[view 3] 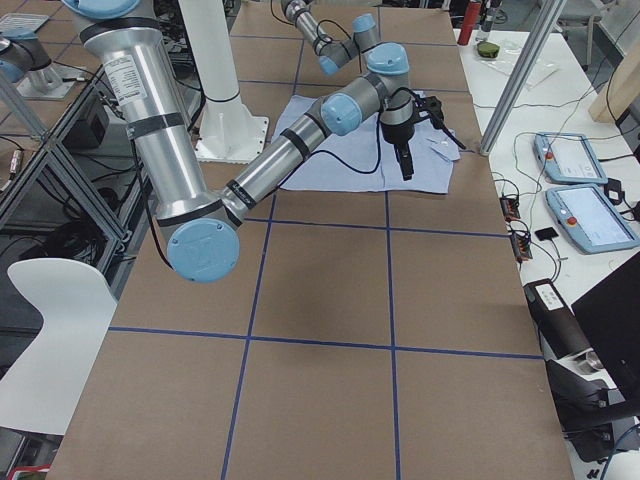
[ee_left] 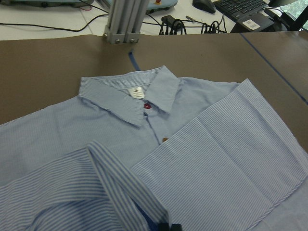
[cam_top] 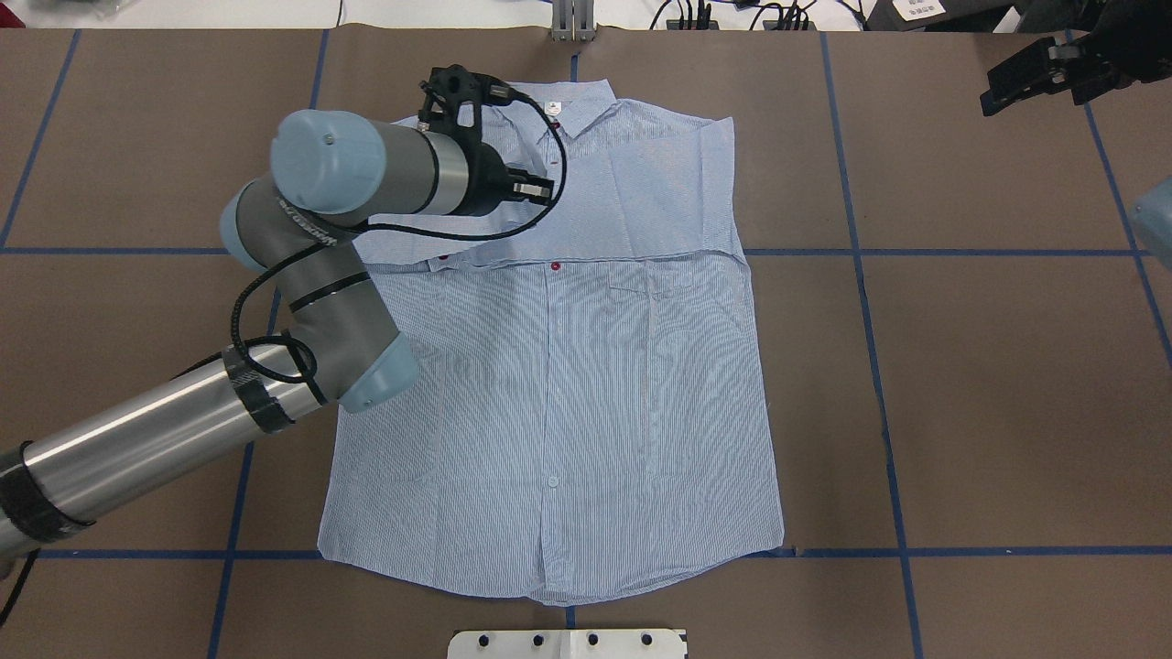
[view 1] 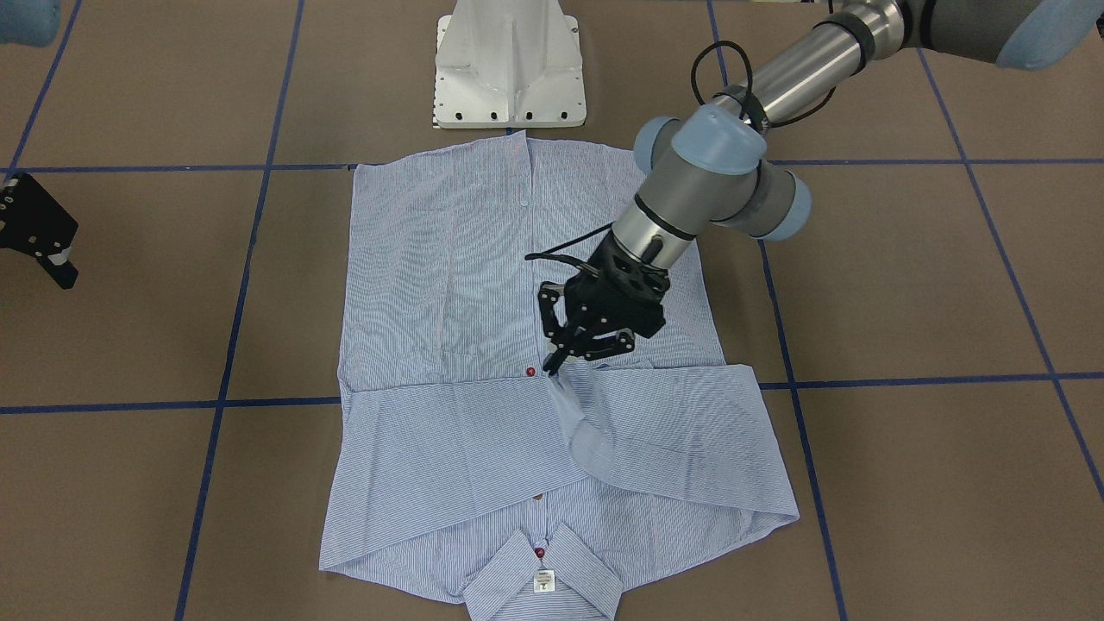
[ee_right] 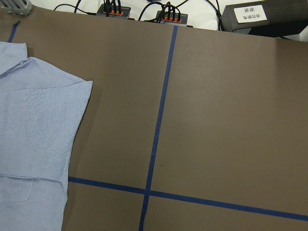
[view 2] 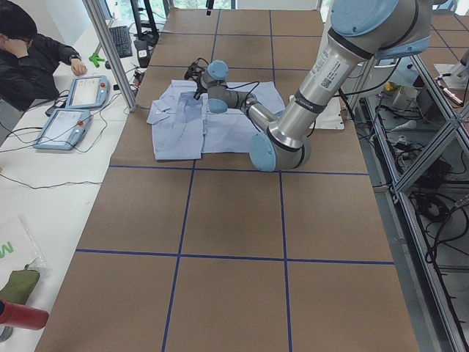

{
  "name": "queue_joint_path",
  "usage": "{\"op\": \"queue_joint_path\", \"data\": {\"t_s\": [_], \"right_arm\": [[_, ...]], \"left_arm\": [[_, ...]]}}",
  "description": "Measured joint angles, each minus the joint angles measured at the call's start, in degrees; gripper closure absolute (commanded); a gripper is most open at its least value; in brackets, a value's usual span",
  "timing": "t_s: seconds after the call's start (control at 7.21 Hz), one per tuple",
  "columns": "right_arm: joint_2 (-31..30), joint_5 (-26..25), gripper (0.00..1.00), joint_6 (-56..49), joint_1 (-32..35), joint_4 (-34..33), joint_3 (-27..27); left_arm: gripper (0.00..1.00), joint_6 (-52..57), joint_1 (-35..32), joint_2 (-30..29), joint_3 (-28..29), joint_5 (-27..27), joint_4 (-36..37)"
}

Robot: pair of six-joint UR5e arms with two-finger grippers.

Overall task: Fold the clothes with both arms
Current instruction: 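Fold the held sleeve across the shirt front with the left gripper, then release the sleeve and withdraw the left gripper while the right arm approaches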

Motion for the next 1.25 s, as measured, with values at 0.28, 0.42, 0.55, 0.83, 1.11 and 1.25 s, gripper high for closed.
{"op": "queue_joint_path", "data": {"t_s": [0.28, 0.42, 0.55, 0.83, 1.11, 1.25], "right_arm": [[-0.03, 0.0, 0.0, 0.01, 0.06, 0.0, -0.05], [-0.03, 0.0, 0.0, 0.01, 0.07, 0.02, -0.08], [-0.03, -0.02, 0.0, 0.01, 0.06, 0.04, -0.1], [-0.03, -0.08, 0.0, 0.01, 0.0, 0.06, -0.14], [-0.02, -0.09, 0.0, 0.01, -0.01, 0.05, -0.08], [0.02, -0.11, 0.0, 0.01, -0.01, 0.06, 0.0]], "left_arm": [[1.0, -0.42, 3.93, -3.27, 0.26, 3.88, 3.18], [1.0, -0.58, 5.35, -3.79, 0.32, 4.83, 3.48], [0.91, -0.81, 6.67, -4.06, 0.43, 5.75, 3.58], [0.0, -1.43, 8.06, -4.01, 0.55, 6.8, 3.5], [0.0, -4.38, 9.45, -3.91, 0.4, 8.92, 3.24], [0.0, -3.45, 9.9, -3.83, -0.01, 10.28, 3.73]]}}
